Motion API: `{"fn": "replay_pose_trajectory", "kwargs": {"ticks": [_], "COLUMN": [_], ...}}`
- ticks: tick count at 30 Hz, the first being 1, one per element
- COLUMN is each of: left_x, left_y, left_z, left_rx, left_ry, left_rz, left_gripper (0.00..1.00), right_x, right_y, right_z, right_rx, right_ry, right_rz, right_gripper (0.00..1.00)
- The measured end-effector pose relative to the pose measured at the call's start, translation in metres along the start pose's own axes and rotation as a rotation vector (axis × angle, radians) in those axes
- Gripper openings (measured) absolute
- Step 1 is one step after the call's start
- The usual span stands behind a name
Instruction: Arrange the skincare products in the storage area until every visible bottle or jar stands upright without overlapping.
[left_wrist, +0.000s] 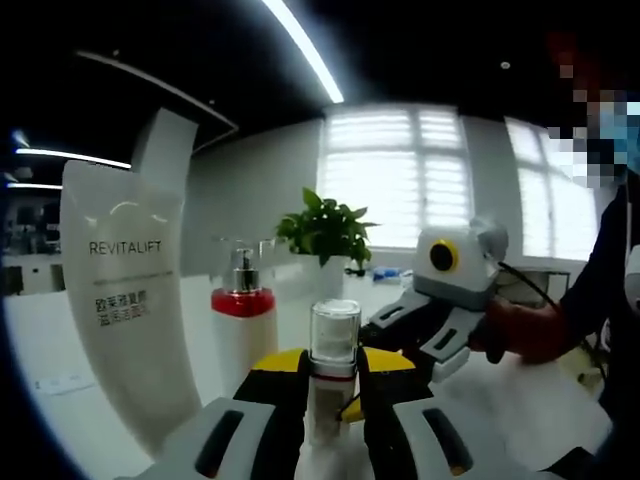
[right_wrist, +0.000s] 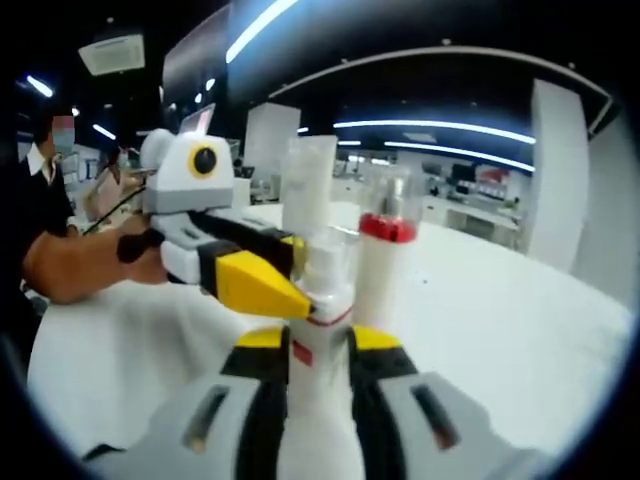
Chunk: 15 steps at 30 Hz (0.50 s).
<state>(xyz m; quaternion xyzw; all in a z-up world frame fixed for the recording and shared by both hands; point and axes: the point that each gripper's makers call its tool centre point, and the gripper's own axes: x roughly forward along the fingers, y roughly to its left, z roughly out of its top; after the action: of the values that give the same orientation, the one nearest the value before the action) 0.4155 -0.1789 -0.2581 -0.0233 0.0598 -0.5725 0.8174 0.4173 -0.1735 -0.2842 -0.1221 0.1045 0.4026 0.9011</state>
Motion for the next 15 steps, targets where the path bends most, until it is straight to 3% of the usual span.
{"fn": "replay_pose_trajectory", "kwargs": {"ticks": [15], "left_x": [-0.0003], "left_y": [0.0067], "left_z": [-0.005], "left_rx": [-0.024], "left_ry": [-0.014], "left_rz": [0.021], "left_gripper": [0.19], "right_x": [0.0051], "right_y": [-0.0031], "right_z": [-0.0054], "right_rx": [0.023], "right_ry": [-0.003], "right_rz": [-0.029], "right_gripper": [0.22]}}
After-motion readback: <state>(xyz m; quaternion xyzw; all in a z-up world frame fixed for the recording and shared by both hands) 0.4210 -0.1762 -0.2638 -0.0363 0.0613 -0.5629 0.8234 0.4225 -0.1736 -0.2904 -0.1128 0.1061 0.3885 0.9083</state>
